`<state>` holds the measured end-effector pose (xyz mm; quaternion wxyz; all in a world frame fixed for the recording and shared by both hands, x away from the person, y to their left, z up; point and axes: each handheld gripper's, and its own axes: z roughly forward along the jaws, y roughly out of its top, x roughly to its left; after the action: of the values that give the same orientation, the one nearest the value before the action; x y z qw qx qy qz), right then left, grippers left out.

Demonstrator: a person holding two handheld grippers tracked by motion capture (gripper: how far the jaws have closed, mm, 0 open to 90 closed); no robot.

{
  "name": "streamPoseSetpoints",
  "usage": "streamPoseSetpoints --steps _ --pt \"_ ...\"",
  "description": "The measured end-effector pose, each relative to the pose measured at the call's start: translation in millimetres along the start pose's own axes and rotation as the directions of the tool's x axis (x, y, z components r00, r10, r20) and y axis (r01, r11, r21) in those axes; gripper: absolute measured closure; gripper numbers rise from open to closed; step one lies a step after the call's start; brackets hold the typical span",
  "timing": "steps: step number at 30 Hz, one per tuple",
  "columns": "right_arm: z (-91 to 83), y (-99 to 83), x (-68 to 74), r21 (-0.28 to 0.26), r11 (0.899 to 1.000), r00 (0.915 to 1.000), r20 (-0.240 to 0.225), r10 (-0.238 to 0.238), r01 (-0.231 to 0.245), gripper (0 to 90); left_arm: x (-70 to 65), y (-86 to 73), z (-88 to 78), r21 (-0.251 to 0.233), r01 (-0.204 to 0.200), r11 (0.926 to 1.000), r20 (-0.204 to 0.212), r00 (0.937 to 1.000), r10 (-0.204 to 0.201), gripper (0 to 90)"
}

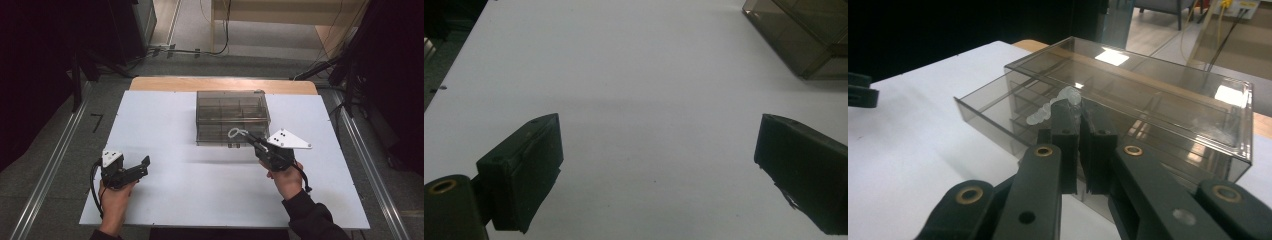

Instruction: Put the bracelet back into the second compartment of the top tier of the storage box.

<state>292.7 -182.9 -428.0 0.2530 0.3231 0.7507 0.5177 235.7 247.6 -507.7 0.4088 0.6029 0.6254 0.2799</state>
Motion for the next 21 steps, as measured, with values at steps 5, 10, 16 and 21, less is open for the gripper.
streamPoseSetpoints --steps 5,10,16,21 --pt "4.1 -2.9 -5.1 0.009 1.0 0.9997 0.024 0.009 -0.009 83.1 0.0 0.0 -0.1 -0.001 0.001 1.0 -0.001 1.0 -0.001 5.8" --pt "11.0 -8.3 -9.0 0.045 0.999 0.999 0.042 0.011 -0.013 83.1 0.0 0.0 0.0 -0.001 0.0 1.0 0.0 1.0 0.0 5.8" --pt "18.8 -10.9 -7.5 0.076 0.997 0.9993 0.037 0.006 -0.009 83.0 -0.1 0.0 0.2 0.001 0.001 1.0 0.001 1.0 -0.001 5.8" --pt "25.0 -12.5 -4.8 0.093 0.996 0.9996 0.029 0.001 -0.004 83.0 0.1 0.0 0.2 -0.001 0.002 1.0 0.001 1.0 -0.002 5.8"
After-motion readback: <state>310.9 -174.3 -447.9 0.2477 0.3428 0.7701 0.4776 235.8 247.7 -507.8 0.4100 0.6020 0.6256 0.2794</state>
